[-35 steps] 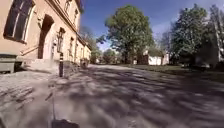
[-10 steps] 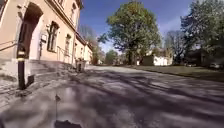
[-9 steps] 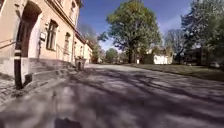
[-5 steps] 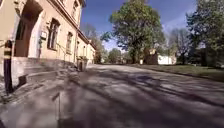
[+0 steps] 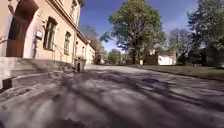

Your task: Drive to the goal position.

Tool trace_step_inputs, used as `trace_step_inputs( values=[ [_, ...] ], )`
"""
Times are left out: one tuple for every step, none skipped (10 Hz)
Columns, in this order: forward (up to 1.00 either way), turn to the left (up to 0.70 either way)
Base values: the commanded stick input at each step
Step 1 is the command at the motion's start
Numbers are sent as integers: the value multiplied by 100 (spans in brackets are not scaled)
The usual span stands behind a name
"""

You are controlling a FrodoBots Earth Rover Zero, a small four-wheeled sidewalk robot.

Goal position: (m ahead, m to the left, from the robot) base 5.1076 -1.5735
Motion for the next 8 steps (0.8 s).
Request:
trace_step_inputs(
  values=[
    [100, 0],
    [100, 0],
    [100, 0],
    [100, 0],
    [100, 0],
    [100, 0],
    [100, 0],
    [100, 0]
  ],
)
